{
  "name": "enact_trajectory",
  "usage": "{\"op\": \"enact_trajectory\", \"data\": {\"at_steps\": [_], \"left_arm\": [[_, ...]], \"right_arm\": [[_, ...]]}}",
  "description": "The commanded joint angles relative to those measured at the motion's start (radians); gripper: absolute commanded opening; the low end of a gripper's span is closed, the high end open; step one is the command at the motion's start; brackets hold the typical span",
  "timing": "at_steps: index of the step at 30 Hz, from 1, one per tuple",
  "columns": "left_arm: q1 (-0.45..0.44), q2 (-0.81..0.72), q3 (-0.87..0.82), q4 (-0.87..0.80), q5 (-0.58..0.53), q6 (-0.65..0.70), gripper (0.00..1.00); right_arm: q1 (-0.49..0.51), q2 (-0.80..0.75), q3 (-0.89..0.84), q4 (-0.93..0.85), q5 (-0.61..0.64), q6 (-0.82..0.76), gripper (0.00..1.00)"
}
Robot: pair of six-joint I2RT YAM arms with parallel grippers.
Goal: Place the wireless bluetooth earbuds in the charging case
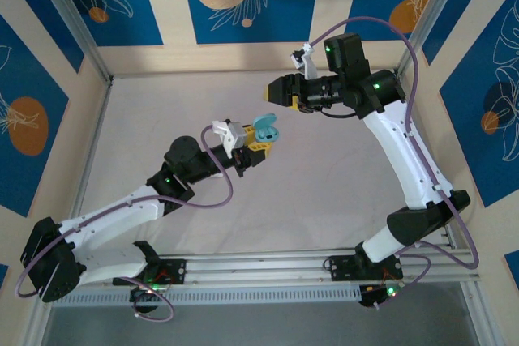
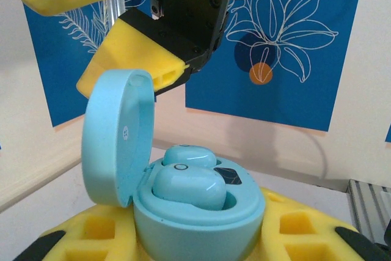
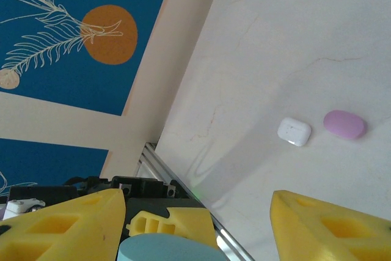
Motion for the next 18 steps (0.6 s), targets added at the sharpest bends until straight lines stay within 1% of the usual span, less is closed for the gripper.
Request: {"op": "enact_trajectory", "data": {"at_steps": [1,4,10,14,18], "left_arm": [[-0.007,0.006,0.019,0.043,0.024,0.023,0.22],[-0.007,0.009,0.020,0.065,0.023,0.015,0.22],[-0.007,0.011,0.025,0.086,0.023,0.008,0.22],[-0.007,0.012,0.027,0.090,0.005,0.004,0.22],[-0.007,0.011,0.026,0.093,-0.012,0.004,0.22]], "right_arm": [[0.010,-0.021,0.007,-0.029,-0.016,-0.009,0.65],[0.018,-0.015,-0.008,-0.057,-0.014,-0.035,0.65],[0.041,0.003,-0.039,-0.140,-0.007,-0.092,0.60],[0.045,-0.024,-0.058,-0.155,-0.024,-0.107,0.57],[0.043,-0.076,-0.106,-0.164,-0.048,-0.123,0.57]]}}
